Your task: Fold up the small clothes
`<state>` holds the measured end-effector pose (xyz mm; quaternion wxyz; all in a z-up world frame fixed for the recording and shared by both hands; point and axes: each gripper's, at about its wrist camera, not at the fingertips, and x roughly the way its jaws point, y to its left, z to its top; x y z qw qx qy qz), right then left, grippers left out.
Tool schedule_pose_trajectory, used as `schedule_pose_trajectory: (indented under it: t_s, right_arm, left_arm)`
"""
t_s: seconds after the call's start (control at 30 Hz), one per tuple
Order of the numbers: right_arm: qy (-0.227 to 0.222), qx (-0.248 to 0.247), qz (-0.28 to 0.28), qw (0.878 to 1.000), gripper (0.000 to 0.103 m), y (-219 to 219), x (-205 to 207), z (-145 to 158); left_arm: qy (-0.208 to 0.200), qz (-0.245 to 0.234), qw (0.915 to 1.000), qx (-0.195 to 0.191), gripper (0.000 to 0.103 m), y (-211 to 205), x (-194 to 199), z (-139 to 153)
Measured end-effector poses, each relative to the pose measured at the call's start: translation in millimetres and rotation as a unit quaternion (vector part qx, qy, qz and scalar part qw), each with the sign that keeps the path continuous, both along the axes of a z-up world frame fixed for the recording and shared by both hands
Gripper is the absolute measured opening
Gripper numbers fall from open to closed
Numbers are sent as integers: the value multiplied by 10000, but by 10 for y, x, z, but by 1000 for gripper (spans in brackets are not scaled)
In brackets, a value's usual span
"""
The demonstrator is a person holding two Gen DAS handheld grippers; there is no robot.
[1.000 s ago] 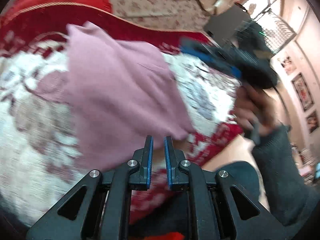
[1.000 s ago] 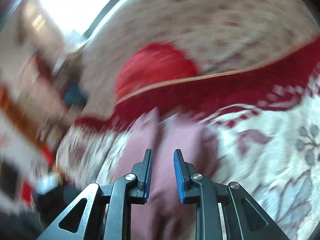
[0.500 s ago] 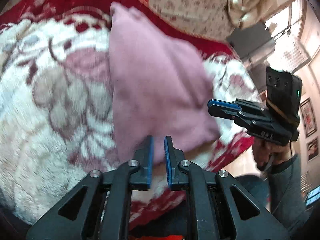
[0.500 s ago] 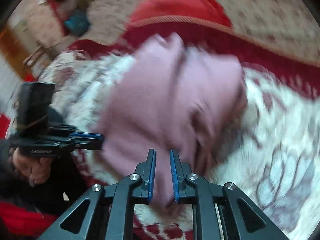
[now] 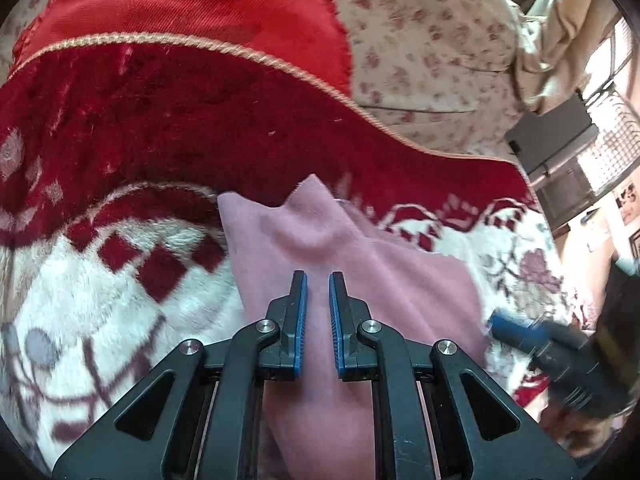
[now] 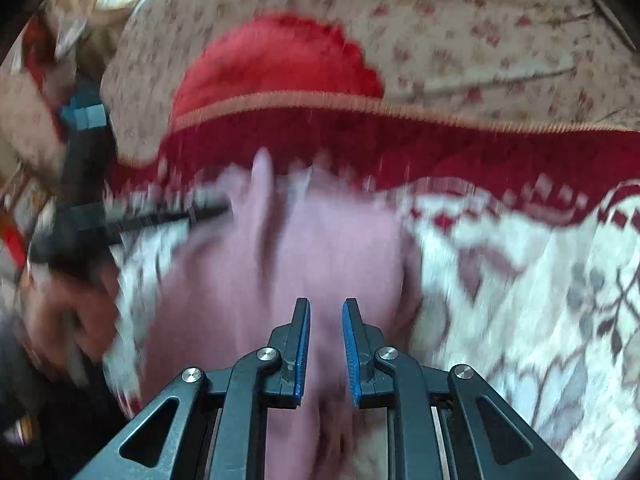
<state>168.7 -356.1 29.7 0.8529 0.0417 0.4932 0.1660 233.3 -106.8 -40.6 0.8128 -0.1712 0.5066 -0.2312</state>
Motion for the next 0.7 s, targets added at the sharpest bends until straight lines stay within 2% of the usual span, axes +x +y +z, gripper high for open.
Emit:
schedule_pose_trajectory:
  t_s: [0.1, 0.17, 0.2, 0.23, 0.27, 0.3, 0.33, 0.37, 0.47, 0.53, 0.6, 0.67, 0.7]
  right_arm:
    - [-75, 241, -231, 9994, 17, 68, 362, 24]
    - [319, 481, 13, 9983, 18, 201, 597, -194]
    - [684, 447, 268, 9963, 18, 309, 697, -360]
    - [774, 28, 397, 9962, 18, 378, 734, -484]
    - [614, -423, 343, 9966, 17, 373, 724, -561]
    - [421, -537, 207, 9975, 14, 293, 722, -602]
    - [440, -394, -17, 9983, 3, 161, 751, -616]
    - [522, -262, -234, 9980, 0, 39, 786, -616]
    - [558, -84, -658, 9962, 0, -202, 812, -606]
    - [503, -45, -669, 9965, 0, -189, 777, -552]
    - [250, 24, -709, 9972, 3, -142, 738, -404]
    - [-10, 248, -401, 9989, 4, -4, 710, -279]
    - [23, 362, 38, 9993, 5, 185, 740, -271]
  left_arm:
    - [223, 129, 9995, -191, 8, 103, 34, -126]
    - [268, 149, 9990, -318, 9, 166, 10, -115]
    - [287, 152, 9989, -345, 9, 178, 4, -117]
    - [279, 153, 9989, -347, 9, 167, 8, -110]
    - [279, 157, 9989, -346, 9, 165, 6, -118]
    - [279, 170, 9989, -343, 9, 155, 6, -120]
    - [278, 187, 9989, -331, 9, 150, 7, -117]
    - [284, 199, 9989, -318, 9, 140, 14, -108]
    - [310, 226, 9988, -311, 9, 126, 20, -107]
    - [350, 256, 9984, -371, 9, 144, 23, -124]
    - [411, 308, 9976, -464, 9, 174, 26, -143]
    - [418, 323, 9974, -500, 9, 185, 25, -149]
    - [403, 317, 9974, -496, 9, 187, 21, -149]
